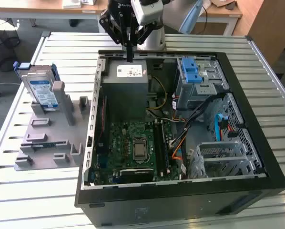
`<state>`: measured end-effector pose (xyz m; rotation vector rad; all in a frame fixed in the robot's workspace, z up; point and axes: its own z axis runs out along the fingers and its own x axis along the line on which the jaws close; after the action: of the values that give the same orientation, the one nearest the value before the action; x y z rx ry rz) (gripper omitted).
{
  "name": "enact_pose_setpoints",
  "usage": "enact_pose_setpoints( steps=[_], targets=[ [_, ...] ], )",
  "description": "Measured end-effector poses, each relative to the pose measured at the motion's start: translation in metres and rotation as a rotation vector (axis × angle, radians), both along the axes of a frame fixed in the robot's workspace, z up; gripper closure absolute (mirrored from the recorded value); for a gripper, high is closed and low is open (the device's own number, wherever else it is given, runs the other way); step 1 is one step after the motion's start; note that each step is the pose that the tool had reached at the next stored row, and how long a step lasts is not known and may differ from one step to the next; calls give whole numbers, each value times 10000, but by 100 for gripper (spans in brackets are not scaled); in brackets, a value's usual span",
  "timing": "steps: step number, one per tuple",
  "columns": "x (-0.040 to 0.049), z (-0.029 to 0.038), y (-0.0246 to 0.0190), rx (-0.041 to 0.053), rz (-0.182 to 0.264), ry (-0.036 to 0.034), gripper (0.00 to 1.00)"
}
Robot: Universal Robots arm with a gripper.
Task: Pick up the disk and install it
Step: 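Reach for the disk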
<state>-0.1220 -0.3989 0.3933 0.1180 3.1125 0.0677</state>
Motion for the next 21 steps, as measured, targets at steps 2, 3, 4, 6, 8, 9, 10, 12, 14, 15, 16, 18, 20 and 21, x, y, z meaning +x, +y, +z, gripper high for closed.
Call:
enact_pose_setpoints(
  steps=[2, 3, 4, 6, 8, 9, 10, 12, 14, 15, 16, 18, 20, 21],
  targets=[
    [0, 0, 0, 0, 0, 0, 89],
    [0, 0, 0, 0, 0, 0, 89],
    [0, 0, 0, 0, 0, 0, 89],
    [0, 0, 0, -1, 1, 0, 89],
    [-3, 0, 0, -1, -1, 0, 89],
    [-7, 0, 0, -1, -1, 0, 89],
    [-13, 0, 0, 0, -2, -1, 89],
    [-30, 0, 0, 0, 0, 0, 89],
    [-48, 0, 0, 0, 0, 0, 89],
    [-59, 0, 0, -1, 1, 1, 89],
    [-70, 0, 0, 0, 0, 0, 89],
    [-91, -1, 1, 0, 1, -1, 89],
    [-110, -2, 2, 0, 0, -1, 89],
    [-119, -1, 3, 0, 0, 0, 89]
  ],
)
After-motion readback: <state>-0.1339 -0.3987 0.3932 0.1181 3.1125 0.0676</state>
